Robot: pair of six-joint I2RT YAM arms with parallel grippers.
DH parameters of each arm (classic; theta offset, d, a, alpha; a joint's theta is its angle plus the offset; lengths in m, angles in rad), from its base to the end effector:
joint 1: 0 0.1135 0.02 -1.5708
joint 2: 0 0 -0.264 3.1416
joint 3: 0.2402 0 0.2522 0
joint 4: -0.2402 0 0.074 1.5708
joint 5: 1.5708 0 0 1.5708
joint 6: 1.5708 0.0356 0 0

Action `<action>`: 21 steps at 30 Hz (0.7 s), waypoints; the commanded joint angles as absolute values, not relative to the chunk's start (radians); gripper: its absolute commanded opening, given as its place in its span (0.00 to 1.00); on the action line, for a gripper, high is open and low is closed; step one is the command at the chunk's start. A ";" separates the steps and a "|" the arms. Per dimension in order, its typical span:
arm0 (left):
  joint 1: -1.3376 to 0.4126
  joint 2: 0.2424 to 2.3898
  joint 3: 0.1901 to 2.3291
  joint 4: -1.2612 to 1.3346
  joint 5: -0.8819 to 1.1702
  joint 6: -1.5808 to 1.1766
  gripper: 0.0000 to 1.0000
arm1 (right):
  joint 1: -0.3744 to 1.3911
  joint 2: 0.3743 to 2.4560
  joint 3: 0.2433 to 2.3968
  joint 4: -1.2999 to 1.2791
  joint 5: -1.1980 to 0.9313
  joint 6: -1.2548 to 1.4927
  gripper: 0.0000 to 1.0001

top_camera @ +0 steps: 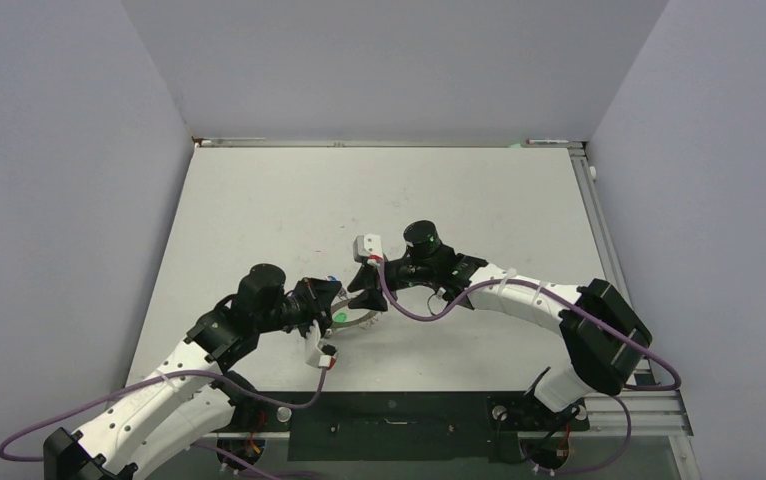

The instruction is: Remove the keys from the keyring

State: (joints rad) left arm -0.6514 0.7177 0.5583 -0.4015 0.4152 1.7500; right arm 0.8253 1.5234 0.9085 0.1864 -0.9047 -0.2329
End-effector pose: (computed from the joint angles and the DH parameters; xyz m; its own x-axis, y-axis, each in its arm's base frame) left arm 0.1207 -0.1101 0.2508 0.8886 0.4547 -0.0602 0.2689 -0.4102 0.8715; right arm 0.2030 0.2611 0.2450 -0.0575 -0.2725 -0.9604 -0.9788 -0.1739 0.1079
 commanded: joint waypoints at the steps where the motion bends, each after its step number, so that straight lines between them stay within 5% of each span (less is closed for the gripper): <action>1: -0.646 0.718 0.618 -0.386 0.421 1.735 0.00 | 0.824 1.520 0.949 0.248 -0.894 -0.212 0.37; 21: -0.646 0.724 0.630 -0.383 0.402 1.684 0.00 | 0.834 1.593 0.972 0.327 -0.900 -0.163 0.30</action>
State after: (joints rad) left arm -0.6514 0.7269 0.5732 -0.4080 0.3950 1.7073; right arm 0.8265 1.5742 0.9276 0.2550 -0.8902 -0.1795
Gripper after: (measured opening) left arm 0.020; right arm 0.311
